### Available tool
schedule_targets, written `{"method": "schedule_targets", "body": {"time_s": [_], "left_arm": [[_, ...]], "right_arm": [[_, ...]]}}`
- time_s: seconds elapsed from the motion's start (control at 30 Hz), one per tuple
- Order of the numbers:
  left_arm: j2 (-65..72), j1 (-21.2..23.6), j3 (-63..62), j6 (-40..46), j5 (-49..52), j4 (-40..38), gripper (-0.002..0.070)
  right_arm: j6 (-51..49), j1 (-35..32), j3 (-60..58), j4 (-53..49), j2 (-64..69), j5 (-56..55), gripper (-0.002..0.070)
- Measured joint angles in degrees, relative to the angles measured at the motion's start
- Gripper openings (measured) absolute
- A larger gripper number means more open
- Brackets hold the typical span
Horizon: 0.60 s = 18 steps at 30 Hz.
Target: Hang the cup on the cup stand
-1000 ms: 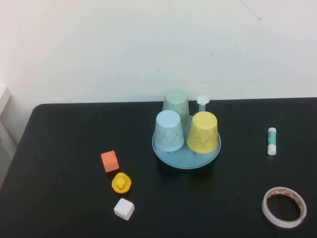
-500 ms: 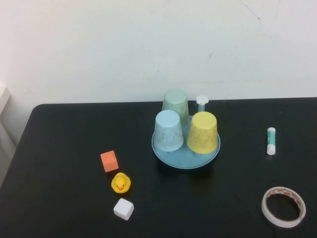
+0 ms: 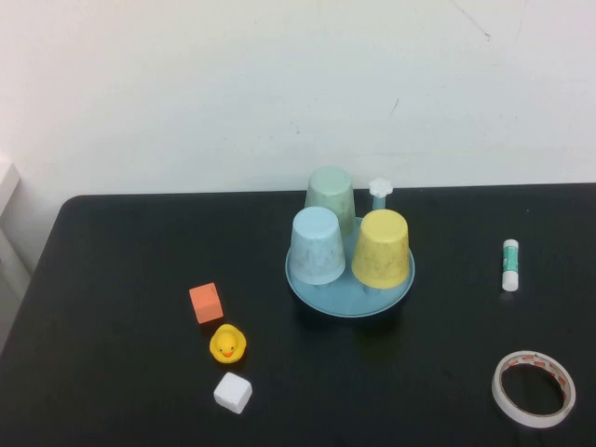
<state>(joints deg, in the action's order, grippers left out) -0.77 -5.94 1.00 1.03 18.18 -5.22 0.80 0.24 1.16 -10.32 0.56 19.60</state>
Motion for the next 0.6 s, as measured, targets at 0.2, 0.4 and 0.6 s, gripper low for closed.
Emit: {"method": "schedule_targets", "body": {"time_s": [0.2,0.4,0.6], "left_arm": [[0.0,0.0,0.0,0.0,0.1,0.0,-0.0001],[0.0,0.0,0.0,0.0,0.1,0.0,-0.0001],[0.0,0.0,0.0,0.0,0.1,0.0,-0.0001]], "right_arm": [[0.0,-1.1,-2.2,2.2,-1.2,0.3,0.0000],[0.7,-1.0,-2.2,8.9,-1.2,0.2,0.0000],[1.3,-1.2,-2.2,7.2,-1.2,0.4,0.0000]]}}
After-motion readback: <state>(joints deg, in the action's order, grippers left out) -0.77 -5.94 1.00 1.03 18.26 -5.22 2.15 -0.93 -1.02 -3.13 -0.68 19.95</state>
